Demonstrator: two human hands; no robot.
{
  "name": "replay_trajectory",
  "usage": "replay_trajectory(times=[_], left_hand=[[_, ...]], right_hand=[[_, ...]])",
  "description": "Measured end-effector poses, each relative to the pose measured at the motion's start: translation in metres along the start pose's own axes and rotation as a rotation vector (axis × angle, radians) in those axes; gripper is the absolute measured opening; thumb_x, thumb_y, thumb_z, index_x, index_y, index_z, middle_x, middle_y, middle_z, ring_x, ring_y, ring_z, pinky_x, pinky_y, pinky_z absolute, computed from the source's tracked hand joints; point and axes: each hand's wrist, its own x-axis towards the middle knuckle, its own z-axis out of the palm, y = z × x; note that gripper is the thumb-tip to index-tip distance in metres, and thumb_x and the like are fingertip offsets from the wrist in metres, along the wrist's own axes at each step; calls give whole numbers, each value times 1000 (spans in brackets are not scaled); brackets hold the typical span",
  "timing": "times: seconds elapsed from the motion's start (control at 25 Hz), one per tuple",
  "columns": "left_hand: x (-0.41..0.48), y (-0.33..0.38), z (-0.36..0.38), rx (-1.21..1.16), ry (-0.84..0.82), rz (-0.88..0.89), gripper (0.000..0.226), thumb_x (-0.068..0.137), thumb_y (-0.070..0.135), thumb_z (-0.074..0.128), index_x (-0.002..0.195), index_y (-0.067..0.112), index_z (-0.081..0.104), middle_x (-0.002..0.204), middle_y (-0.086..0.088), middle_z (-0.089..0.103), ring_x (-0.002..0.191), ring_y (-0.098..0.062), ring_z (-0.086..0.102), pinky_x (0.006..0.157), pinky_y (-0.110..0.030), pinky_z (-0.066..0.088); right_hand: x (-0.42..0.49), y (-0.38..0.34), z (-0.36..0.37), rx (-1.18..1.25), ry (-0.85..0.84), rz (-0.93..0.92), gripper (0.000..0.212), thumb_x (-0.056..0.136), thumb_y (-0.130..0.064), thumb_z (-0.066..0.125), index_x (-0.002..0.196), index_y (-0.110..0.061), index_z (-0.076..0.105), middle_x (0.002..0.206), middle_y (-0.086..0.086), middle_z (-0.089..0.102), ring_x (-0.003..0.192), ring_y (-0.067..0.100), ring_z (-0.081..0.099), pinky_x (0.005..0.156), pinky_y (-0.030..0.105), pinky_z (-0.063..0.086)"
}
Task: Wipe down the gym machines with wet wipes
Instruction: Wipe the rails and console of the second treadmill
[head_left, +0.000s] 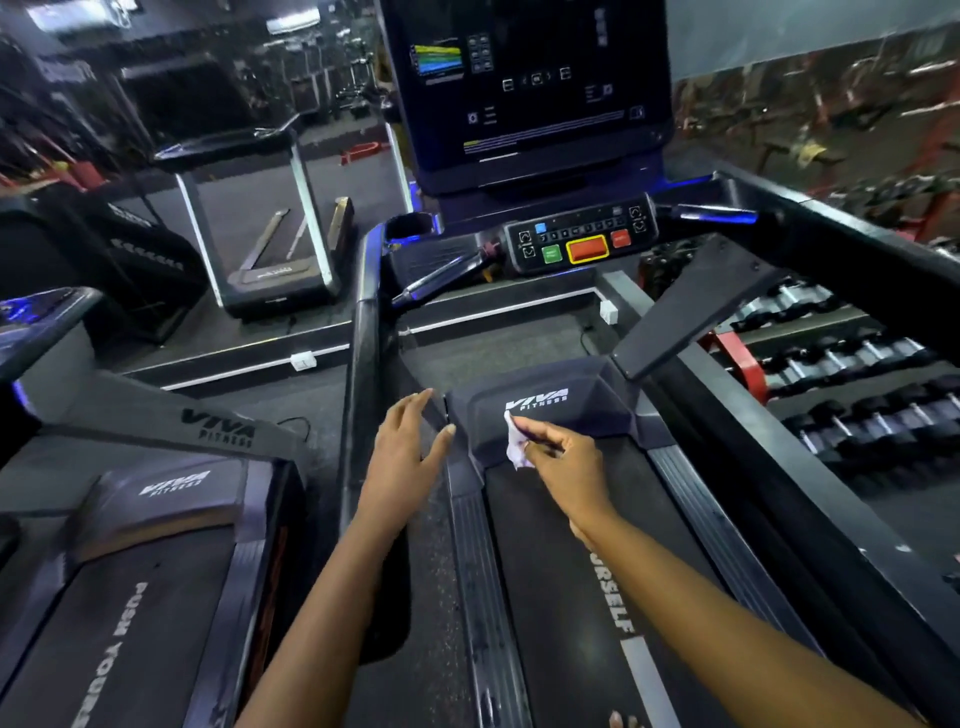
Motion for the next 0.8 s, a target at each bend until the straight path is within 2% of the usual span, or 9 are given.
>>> replay_trajectory(times=[0.08,0.24,0.36,0.52,0.64,0.72,0.8], left_hand=[[34,11,29,23,-77,55,53,93,25,58,142,12,39,143,-9,40,134,-22,36,107,-21,22],[95,32,87,29,-185,129,53,93,23,59,140,9,41,141,-12,42,133,-27,38,112,-34,27],[134,59,134,-4,-263,205,53,93,23,59,141,10,40,142,-12,41,133,-26,38,111,-32,27],[177,89,187,-33,-359,324,53,93,22,59,141,11,39,143,-11,40,134,-26,37,111,-33,27],[224,116,226,-40,-422,451,54,93,25,58,141,10,39,143,-11,41,134,-27,37,111,-34,27],[258,138,251,-43,-459,565,59,90,36,52,142,11,39,144,-10,40,134,-27,37,111,-32,26],[292,159,269,-41,-475,667,61,90,39,50,143,12,38,146,-9,38,135,-25,35,111,-32,26]], right_hand=[[31,2,-26,-2,58,13,33,83,5,60,107,-16,70,100,-6,70,79,-10,63,79,14,51],[81,9,-88,-37,154,59,28,85,-4,62,108,-18,70,100,-8,70,88,-3,63,84,19,52],[111,13,-134,-68,251,90,27,87,-7,62,111,-16,69,99,-9,68,87,-1,62,79,13,51],[134,19,-179,-92,358,103,26,86,-8,64,111,-13,68,102,-8,69,93,3,63,83,18,50],[157,16,-216,-114,505,102,23,85,-10,66,107,-16,70,92,-14,69,87,-2,63,79,14,49],[175,13,-242,-146,633,96,25,85,-9,65,107,-20,70,91,-15,68,85,-4,62,76,11,48],[192,11,-263,-186,721,101,25,87,-10,64,107,-23,70,97,-13,68,91,-1,62,83,17,48]])
